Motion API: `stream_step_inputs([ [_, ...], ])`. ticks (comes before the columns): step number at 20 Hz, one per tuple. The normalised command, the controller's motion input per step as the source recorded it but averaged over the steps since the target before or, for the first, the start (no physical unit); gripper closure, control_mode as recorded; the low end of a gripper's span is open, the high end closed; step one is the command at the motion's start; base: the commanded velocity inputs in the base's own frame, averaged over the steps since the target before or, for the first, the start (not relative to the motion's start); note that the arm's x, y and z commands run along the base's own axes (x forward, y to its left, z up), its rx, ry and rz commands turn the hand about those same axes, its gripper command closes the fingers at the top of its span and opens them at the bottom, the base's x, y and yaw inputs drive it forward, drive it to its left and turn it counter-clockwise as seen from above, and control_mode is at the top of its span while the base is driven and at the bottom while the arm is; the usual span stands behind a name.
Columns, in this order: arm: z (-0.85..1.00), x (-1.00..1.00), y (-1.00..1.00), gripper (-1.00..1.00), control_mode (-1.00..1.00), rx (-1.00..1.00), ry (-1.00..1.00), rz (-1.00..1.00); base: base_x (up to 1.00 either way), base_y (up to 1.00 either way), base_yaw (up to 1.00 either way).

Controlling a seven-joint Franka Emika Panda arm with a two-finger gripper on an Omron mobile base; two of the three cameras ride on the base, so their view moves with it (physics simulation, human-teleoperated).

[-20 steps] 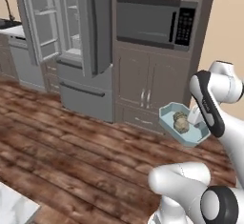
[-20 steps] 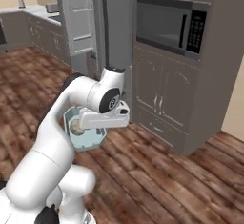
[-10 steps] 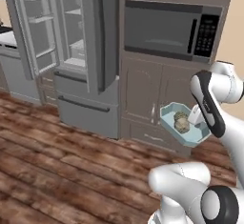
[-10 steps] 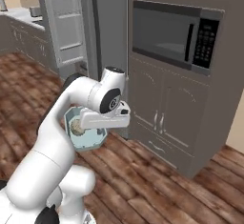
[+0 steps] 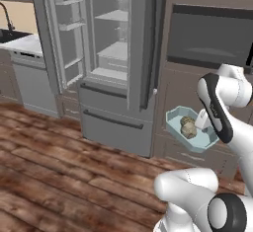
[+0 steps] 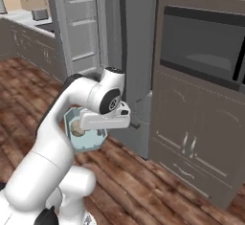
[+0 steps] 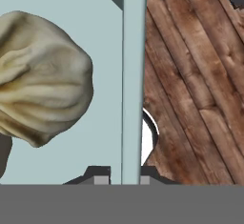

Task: Place two dumplings into each of the tupperware containers and then place the containers in the fridge.

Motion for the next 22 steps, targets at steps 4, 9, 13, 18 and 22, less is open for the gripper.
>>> stream_step_inputs([
  [4,0.00,0.00,0.00,1.00,1.00,0.00,0.00,0.00,1.00,0.54,-0.09],
  [9,0.00,0.00,0.00,1.00,1.00,0.00,0.00,0.00,1.00,0.55,-0.16],
  [13,0.00,0.00,0.00,1.00,1.00,0.00,0.00,0.00,0.96,0.55,-0.24],
  [18,0.00,0.00,0.00,1.00,1.00,0.00,0.00,0.00,0.96,0.53,-0.28],
  [22,0.00,0.00,0.00,1.00,1.00,0.00,0.00,0.00,0.86,0.27,-0.36],
])
